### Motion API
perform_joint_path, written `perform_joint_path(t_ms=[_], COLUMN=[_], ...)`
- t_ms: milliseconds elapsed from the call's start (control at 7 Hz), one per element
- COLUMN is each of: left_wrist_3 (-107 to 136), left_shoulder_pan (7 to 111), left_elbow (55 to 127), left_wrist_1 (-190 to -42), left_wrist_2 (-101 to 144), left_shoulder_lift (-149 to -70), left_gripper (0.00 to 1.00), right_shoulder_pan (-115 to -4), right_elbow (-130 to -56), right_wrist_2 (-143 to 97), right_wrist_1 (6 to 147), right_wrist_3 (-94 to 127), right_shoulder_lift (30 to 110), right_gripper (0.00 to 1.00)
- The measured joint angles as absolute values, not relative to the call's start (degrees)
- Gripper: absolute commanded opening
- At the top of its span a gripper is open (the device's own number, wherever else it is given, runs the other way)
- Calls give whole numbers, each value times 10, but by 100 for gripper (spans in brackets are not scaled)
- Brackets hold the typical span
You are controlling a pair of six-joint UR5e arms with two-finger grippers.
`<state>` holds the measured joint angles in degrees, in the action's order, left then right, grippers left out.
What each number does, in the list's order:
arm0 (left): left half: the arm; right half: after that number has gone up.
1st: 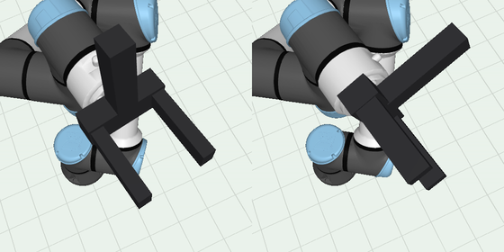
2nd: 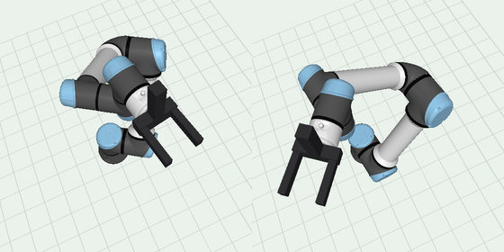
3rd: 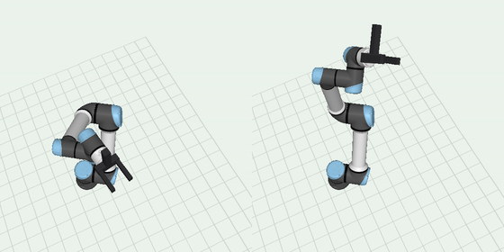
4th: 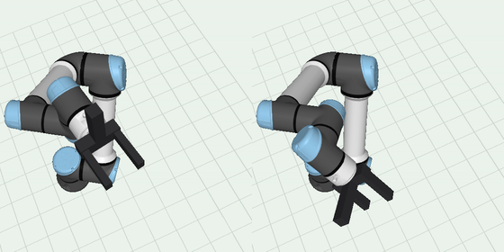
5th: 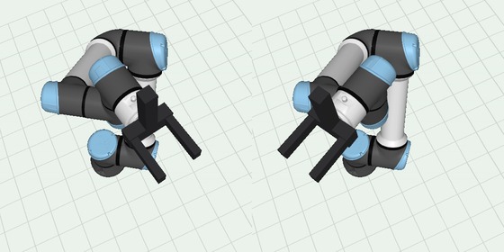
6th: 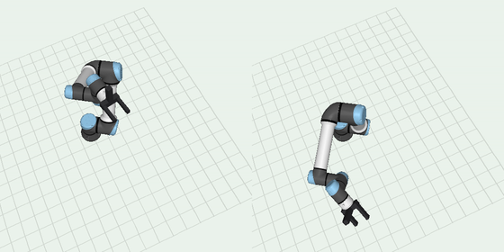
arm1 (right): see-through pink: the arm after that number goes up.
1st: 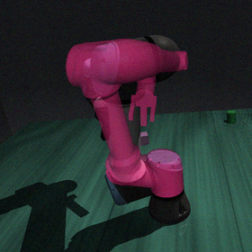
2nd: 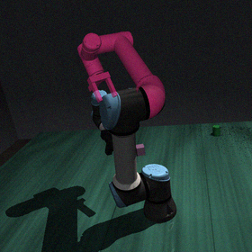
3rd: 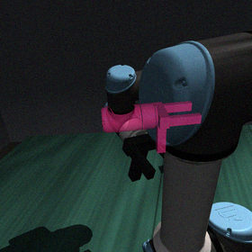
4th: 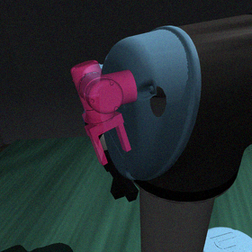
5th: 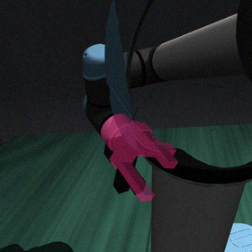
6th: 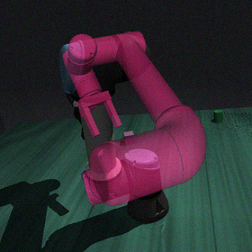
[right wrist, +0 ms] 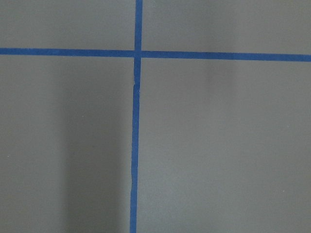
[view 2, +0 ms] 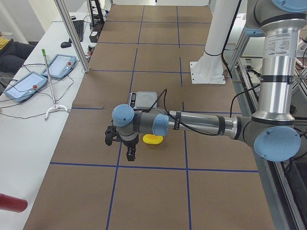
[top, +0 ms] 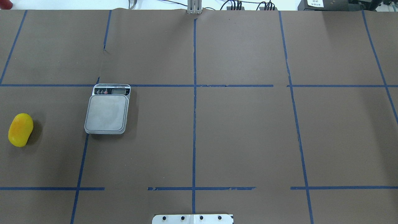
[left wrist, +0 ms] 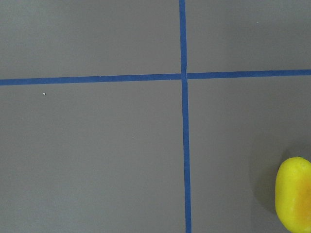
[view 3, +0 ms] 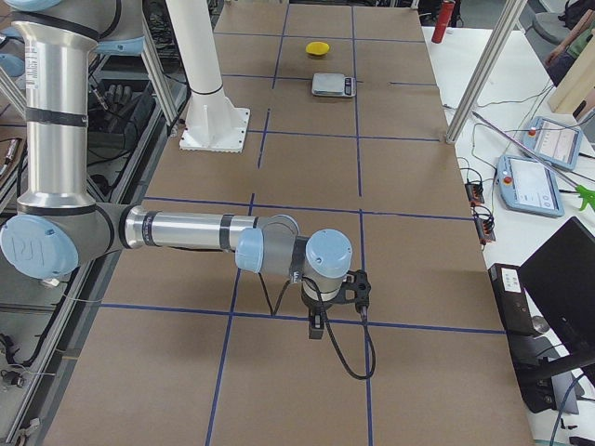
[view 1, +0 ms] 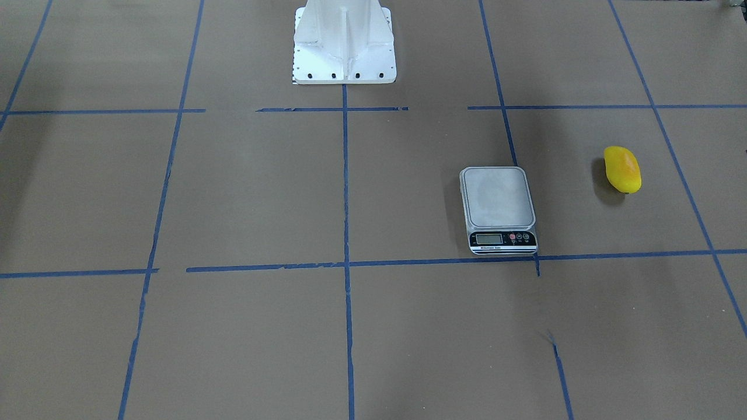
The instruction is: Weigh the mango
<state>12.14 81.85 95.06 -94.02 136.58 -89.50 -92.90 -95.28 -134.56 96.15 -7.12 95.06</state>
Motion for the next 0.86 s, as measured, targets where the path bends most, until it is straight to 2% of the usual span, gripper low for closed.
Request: perform_joint_path(t_ms=[429, 857], left_wrist_3=[252, 304], left_shoulder_pan=[715, 658], left_elbow=[916, 889], left_wrist_1=[-1098, -1173], left_wrist_2=[1365, 1366], left_shoulder_lift=[-892, -890], left_gripper=[99, 99], right_shoulder_pan=[-929, -929], right_elbow=[-953, -953], right_wrist_2=[-1346, -1346], right_wrist_1=[962, 962], right_wrist_3=[-71, -71], right_shoulder_lift=[951, 951], right_gripper=[100, 100])
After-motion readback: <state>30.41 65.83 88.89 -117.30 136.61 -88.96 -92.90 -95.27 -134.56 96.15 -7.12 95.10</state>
